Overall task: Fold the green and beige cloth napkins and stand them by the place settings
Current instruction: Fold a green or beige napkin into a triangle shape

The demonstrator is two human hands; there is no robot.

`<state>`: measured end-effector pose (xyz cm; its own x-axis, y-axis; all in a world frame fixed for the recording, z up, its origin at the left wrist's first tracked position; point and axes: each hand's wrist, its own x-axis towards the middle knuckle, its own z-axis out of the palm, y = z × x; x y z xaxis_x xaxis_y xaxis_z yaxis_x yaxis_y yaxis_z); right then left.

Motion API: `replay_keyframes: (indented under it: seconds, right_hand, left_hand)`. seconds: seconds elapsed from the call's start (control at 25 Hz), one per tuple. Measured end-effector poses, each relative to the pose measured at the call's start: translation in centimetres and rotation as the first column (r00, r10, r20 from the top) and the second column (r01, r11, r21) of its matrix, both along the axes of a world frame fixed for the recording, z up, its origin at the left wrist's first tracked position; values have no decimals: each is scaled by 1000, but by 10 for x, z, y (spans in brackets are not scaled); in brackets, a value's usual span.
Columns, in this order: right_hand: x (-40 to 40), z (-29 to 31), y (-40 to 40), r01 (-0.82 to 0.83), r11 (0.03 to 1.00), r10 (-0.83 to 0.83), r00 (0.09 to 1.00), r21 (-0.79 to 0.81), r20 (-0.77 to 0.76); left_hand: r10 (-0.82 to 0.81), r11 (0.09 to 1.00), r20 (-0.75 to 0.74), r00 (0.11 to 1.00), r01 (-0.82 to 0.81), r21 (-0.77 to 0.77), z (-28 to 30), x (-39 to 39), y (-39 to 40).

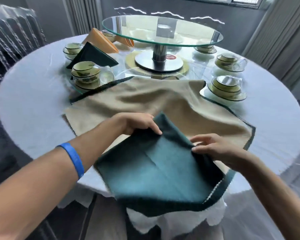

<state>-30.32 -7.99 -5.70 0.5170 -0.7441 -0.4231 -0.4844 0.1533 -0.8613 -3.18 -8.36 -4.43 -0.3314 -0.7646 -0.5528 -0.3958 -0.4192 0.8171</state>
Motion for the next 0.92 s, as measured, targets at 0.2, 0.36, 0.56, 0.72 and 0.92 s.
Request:
replay_keyframes:
  seconds: [0.2,0.36,0.56,0.72,0.92]
  right_hand:
    - [-7,-15,-11,-44,999,44,998,0,54]
    - [-4,-5,-11,-133,990,133,991,44,21]
    - [22,-8,-30,30,980,-21,999,-197,50]
    - [14,-7,-48,114,912,-127,992,-395,-5]
    - [-7,-8,-50,-28,961,-11,990,-274,-141]
  left_hand:
    - [-21,1000,-95,995,23,13,-17,10,-11]
    - [-25,992,-100,995,12,-126,-24,38,9]
    - [88,961,-237,967,-146,-237,-28,31,0]
    - [179,936,1,984,-170,-308,-19,41,-8]
    - [47,958,122,991,-10,-287,-24,67,15]
